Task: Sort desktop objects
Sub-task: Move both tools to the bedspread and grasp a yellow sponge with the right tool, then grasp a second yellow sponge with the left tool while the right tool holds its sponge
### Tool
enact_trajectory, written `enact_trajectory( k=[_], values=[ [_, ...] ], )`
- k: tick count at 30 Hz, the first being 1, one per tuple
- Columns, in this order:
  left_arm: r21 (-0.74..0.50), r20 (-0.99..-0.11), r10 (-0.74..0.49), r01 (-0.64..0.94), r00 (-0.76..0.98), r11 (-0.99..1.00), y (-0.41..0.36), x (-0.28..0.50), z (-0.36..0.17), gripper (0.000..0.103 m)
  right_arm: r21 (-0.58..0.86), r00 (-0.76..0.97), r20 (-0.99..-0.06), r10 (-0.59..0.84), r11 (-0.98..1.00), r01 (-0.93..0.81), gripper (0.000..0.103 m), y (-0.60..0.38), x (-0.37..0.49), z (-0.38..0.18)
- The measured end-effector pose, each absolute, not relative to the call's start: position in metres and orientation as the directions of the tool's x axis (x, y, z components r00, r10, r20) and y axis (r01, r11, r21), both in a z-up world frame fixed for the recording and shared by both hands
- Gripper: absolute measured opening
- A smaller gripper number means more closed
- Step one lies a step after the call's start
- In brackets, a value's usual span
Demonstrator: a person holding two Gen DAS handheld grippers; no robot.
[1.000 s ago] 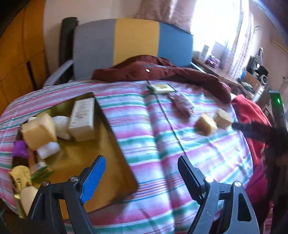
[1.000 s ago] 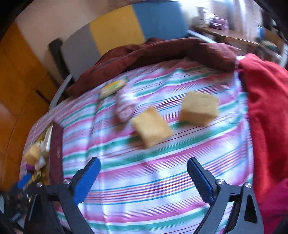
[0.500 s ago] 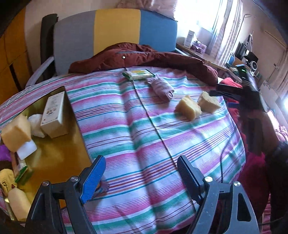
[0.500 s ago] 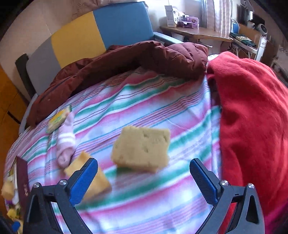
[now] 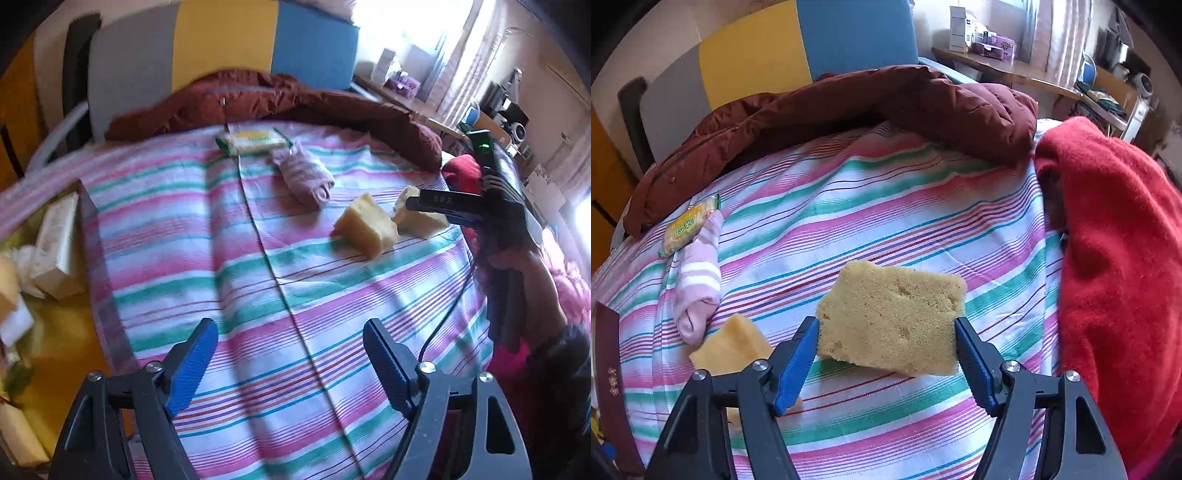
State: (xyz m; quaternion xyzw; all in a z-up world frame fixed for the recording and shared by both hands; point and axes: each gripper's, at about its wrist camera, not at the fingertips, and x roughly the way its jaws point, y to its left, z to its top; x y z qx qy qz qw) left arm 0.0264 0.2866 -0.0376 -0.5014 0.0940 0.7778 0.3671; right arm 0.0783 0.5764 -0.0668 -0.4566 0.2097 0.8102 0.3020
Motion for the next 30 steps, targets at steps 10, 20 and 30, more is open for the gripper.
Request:
enact_trajectory(
  k=[10, 20, 30],
  values=[
    [-0.342, -0.869, 0.488, -0.613, -0.083, -0.712, 0.339, 0.009, -0.055, 0.076, 0.088, -0.39, -0.87, 0.302, -0.683, -0.725, 0.075, 0.587, 0.093, -0.061],
    [-0.386, -0.884, 0.468, -0.547, -0.011, -0.743, 0.412, -0.014, -0.067, 0.076, 0.144, -0.416, -0.845, 0.336, -0.607, -0.782, 0.075, 0.606, 0.112, -0.05],
    [-0.353, -0.911, 0.41, -0.436, -0.041, -0.828, 0.45, -0.034, -0.083, 0.076, 0.203, -0.469, -0.82, 0.329, -0.599, -0.775, 0.075, 0.608, 0.117, -0.043]
  ],
)
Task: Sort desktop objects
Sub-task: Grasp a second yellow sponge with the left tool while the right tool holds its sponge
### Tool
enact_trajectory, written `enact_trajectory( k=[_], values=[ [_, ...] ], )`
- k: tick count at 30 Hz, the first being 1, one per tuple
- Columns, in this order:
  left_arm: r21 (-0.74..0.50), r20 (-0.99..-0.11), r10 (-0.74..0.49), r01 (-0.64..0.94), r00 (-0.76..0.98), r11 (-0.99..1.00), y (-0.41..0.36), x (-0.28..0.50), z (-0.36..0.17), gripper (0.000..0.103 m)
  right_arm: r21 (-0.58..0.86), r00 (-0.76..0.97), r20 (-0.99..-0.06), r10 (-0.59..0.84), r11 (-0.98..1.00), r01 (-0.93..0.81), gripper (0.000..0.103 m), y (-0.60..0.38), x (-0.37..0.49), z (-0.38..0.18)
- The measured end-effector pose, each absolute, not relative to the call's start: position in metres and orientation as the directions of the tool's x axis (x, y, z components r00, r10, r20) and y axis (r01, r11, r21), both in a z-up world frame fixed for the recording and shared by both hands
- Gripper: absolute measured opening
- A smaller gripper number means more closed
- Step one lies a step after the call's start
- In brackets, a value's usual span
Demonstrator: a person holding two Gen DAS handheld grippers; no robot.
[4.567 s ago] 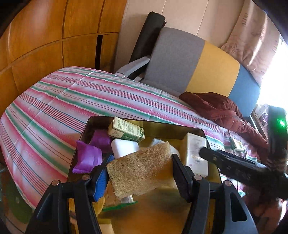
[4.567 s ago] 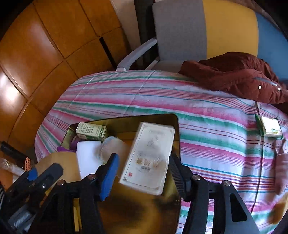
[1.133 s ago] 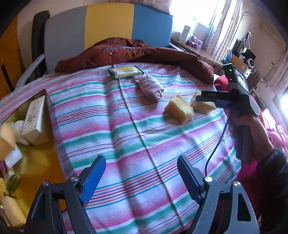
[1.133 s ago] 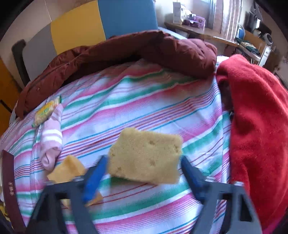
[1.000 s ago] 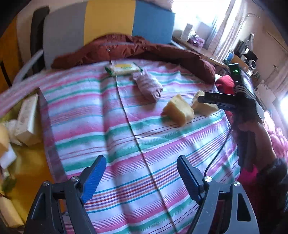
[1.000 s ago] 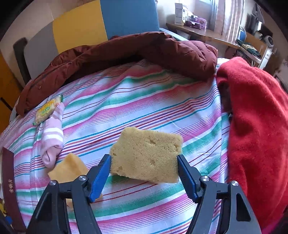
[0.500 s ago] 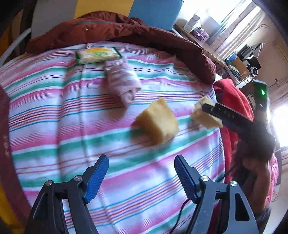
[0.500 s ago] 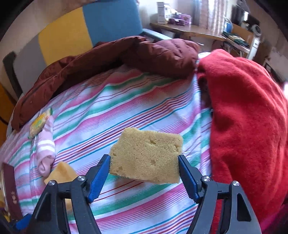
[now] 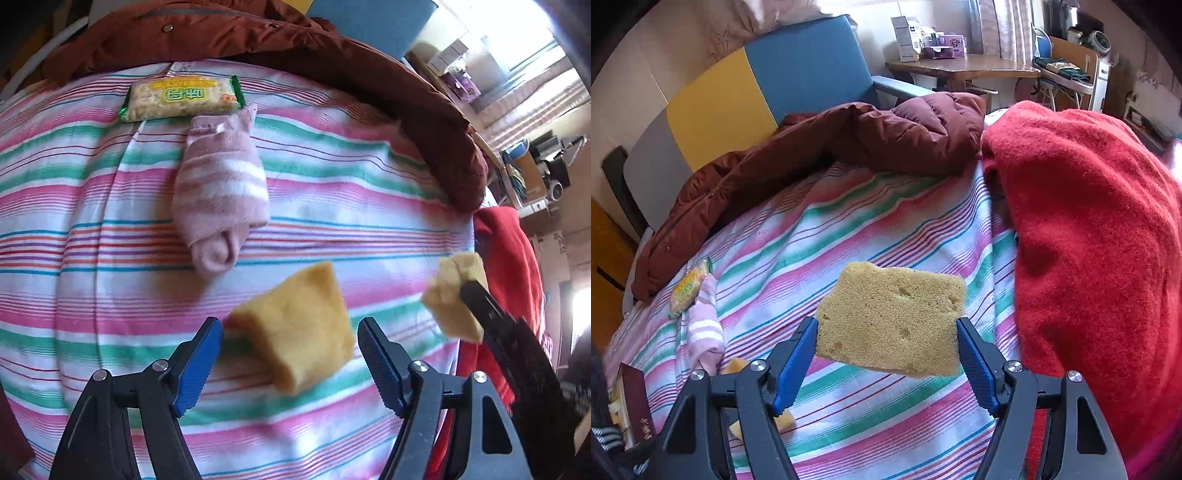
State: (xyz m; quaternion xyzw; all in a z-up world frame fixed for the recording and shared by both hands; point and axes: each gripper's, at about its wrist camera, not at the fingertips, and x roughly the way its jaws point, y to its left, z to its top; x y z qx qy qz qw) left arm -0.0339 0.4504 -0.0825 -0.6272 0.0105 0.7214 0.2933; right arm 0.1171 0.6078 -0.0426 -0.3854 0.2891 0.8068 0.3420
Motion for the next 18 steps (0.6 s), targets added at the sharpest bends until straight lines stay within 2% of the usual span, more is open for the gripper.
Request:
enact_trajectory(
  k=[7, 10, 12, 13, 18],
  values=[
    [-0.252, -0.94, 0.329, -0.461, -0.094, -0.851, 0.471, -0.032, -0.096, 0.077, 0.222, -0.486, -0.81, 0.329, -0.596, -0.772, 0.075, 0.609, 0.12, -0.041],
    [-0.206, -0.939, 0.317, -0.522, -0.132, -0.828, 0.474, -0.025, -0.097, 0.076, 0.219, -0.489, -0.811, 0.323, -0.608, -0.764, 0.075, 0.608, 0.118, -0.042],
    [-0.181, -0.935, 0.317, -0.554, -0.16, -0.812, 0.472, -0.021, -0.097, 0.071, 0.213, -0.489, -0.813, 0.317, -0.619, -0.756, 0.075, 0.606, 0.116, -0.043],
    [-0.154, -0.934, 0.307, -0.57, -0.183, -0.807, 0.469, -0.018, -0.097, 0.061, 0.211, -0.487, -0.815, 0.313, -0.623, -0.753, 0.075, 0.605, 0.114, -0.044],
    [-0.133, -0.919, 0.335, -0.639, -0.207, -0.758, 0.456, -0.01, -0.096, 0.057, 0.194, -0.475, -0.832, 0.287, -0.652, -0.733, 0.075, 0.602, 0.108, -0.05]
  ],
)
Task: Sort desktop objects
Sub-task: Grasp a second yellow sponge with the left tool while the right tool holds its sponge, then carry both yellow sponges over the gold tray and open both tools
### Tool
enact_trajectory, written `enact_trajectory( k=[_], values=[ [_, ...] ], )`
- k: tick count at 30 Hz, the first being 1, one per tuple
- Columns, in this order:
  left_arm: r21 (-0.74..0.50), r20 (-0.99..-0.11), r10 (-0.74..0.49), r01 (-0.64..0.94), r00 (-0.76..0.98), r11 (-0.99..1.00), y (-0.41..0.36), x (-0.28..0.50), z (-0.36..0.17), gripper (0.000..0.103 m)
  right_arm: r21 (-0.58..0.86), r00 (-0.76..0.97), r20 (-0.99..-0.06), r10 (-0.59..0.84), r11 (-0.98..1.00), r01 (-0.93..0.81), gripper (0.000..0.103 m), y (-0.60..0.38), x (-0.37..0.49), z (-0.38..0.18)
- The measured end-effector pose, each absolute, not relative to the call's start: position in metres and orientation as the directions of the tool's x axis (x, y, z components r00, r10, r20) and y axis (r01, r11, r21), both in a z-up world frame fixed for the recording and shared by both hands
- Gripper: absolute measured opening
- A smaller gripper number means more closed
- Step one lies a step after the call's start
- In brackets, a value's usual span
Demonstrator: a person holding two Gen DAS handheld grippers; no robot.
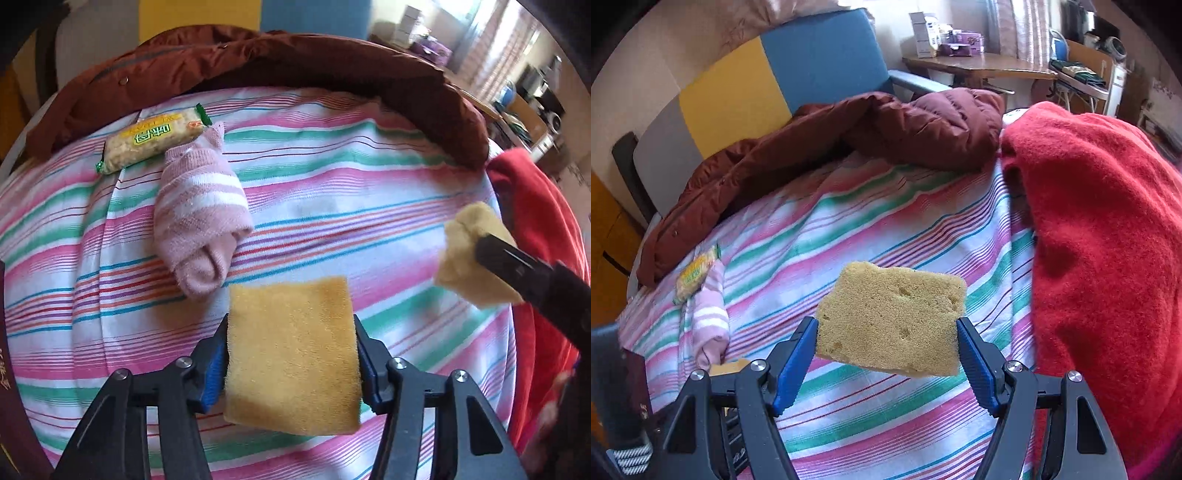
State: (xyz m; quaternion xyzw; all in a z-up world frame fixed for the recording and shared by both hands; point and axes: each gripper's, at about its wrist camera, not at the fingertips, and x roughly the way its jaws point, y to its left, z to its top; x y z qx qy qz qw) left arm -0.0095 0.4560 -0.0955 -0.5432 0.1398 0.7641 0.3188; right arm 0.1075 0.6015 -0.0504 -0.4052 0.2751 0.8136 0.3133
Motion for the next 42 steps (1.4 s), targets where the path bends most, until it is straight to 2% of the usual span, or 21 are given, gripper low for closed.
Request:
enact_trajectory(
  k=[10, 15, 19, 22, 24, 27, 32, 35, 37, 38, 42],
  values=[
    [-0.099, -0.883, 0.376, -0.67, -0.282, -0.736, 0.399, 0.013, -0.075, 0.057, 0.194, -0.515, -0.84, 0.17, -0.792, -0.578, 0.075, 0.573, 0.083, -0.059],
    [-0.05, -0.876, 0.35, -0.659, -0.332, -0.75, 0.373, 0.023, -0.074, 0.057, 0.179, -0.523, -0.843, 0.124, -0.853, -0.49, 0.075, 0.553, 0.071, -0.062],
    [-0.064, -0.892, 0.337, -0.652, -0.302, -0.755, 0.359, 0.017, -0.086, 0.058, 0.13, -0.484, -0.865, 0.133, -0.872, -0.472, 0.077, 0.545, 0.064, -0.071],
    [-0.098, -0.887, 0.364, -0.655, -0.284, -0.749, 0.354, 0.014, -0.088, 0.061, 0.142, -0.487, -0.864, 0.127, -0.867, -0.478, 0.082, 0.547, 0.064, -0.072],
    [-0.115, -0.885, 0.376, -0.654, -0.274, -0.747, 0.352, 0.013, -0.088, 0.061, 0.152, -0.487, -0.864, 0.124, -0.86, -0.487, 0.094, 0.549, 0.065, -0.073],
    [-0.149, -0.879, 0.404, -0.659, -0.253, -0.737, 0.349, 0.012, -0.086, 0.062, 0.178, -0.514, -0.85, 0.116, -0.855, -0.487, 0.103, 0.55, 0.065, -0.07],
    [-0.179, -0.874, 0.427, -0.664, -0.232, -0.726, 0.341, 0.011, -0.085, 0.062, 0.116, -0.484, -0.86, 0.161, -0.862, -0.493, 0.103, 0.546, 0.058, -0.074],
    [-0.173, -0.876, 0.425, -0.674, -0.228, -0.718, 0.343, 0.012, -0.087, 0.062, 0.093, -0.477, -0.861, 0.177, -0.867, -0.49, 0.099, 0.543, 0.055, -0.074],
    [-0.168, -0.876, 0.424, -0.68, -0.229, -0.714, 0.344, 0.012, -0.087, 0.062, 0.074, -0.47, -0.862, 0.188, -0.871, -0.485, 0.08, 0.542, 0.053, -0.074],
    [-0.168, -0.876, 0.426, -0.681, -0.229, -0.712, 0.343, 0.013, -0.087, 0.061, 0.066, -0.458, -0.868, 0.192, -0.87, -0.489, 0.076, 0.543, 0.053, -0.075],
    [-0.14, -0.872, 0.422, -0.699, -0.249, -0.701, 0.347, 0.014, -0.09, 0.059, 0.061, -0.465, -0.864, 0.192, -0.877, -0.476, 0.074, 0.542, 0.053, -0.074]
  ],
)
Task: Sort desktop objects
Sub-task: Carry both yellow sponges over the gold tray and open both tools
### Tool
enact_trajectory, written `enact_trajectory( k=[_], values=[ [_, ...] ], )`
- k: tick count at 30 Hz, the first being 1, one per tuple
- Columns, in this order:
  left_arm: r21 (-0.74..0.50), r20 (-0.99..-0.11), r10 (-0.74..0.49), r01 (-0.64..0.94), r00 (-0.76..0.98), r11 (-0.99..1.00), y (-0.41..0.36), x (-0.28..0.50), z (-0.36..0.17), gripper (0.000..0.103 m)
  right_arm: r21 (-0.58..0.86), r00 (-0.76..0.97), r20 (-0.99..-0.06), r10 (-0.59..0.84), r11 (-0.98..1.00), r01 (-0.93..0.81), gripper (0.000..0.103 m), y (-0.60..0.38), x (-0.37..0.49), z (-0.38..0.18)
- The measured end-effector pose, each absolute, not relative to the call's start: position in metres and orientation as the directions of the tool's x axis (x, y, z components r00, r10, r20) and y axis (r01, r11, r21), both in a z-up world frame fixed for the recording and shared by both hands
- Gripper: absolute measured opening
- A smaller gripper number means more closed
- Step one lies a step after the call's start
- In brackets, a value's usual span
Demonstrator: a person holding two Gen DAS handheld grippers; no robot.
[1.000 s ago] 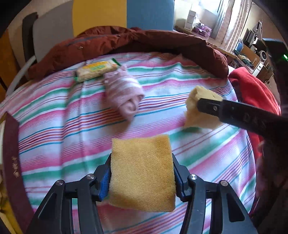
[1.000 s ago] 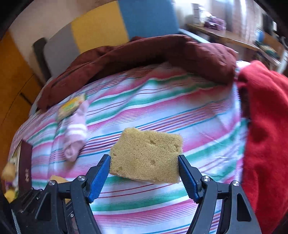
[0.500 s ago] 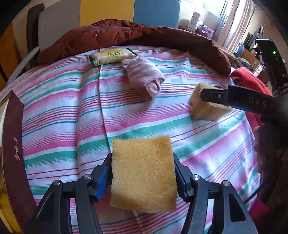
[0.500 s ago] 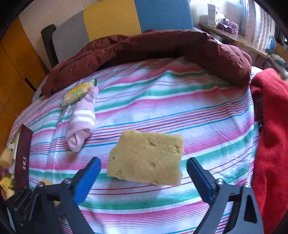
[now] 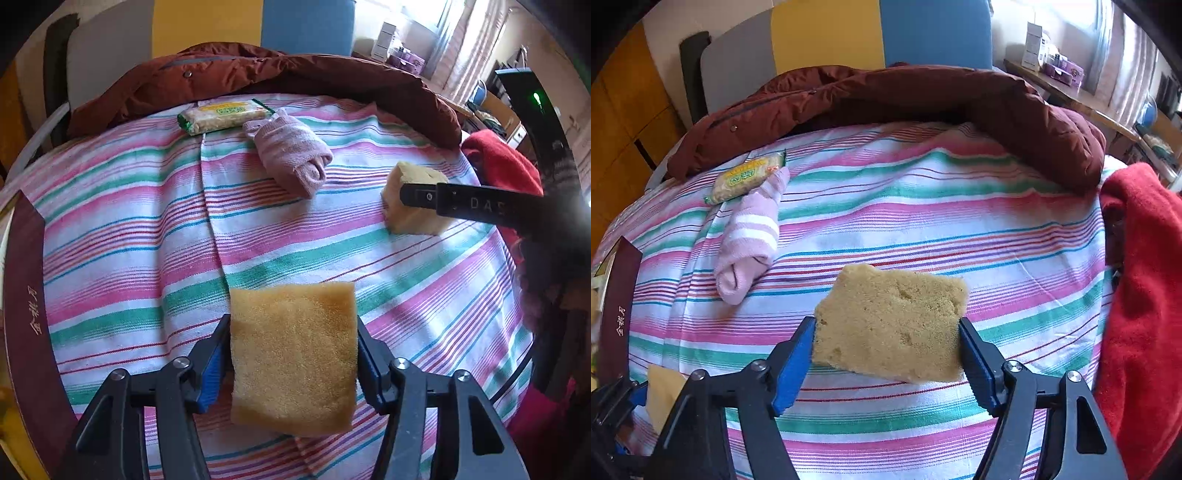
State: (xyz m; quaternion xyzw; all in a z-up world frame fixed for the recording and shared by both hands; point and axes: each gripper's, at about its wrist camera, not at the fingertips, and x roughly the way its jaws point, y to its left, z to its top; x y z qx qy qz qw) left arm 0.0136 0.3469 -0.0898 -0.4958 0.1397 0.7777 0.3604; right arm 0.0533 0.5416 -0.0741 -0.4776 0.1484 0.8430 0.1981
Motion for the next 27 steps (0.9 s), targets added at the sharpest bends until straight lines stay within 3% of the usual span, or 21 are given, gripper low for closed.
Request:
enact_trajectory(
  k=[13, 27],
  values=[
    [-0.01, -0.793, 0.418, -0.678, -0.442, -0.735, 0.31, 0.04, -0.047, 0.058, 0.085, -0.543, -0.821, 0.175, -0.904, -0.42, 0.074, 0.528, 0.052, -0.06],
    [0.013, -0.724, 0.379, -0.562, -0.576, -0.827, 0.233, 0.035, 0.002, 0.058, 0.059, -0.549, -0.817, 0.178, -0.92, -0.386, 0.074, 0.509, 0.051, -0.059]
  ],
)
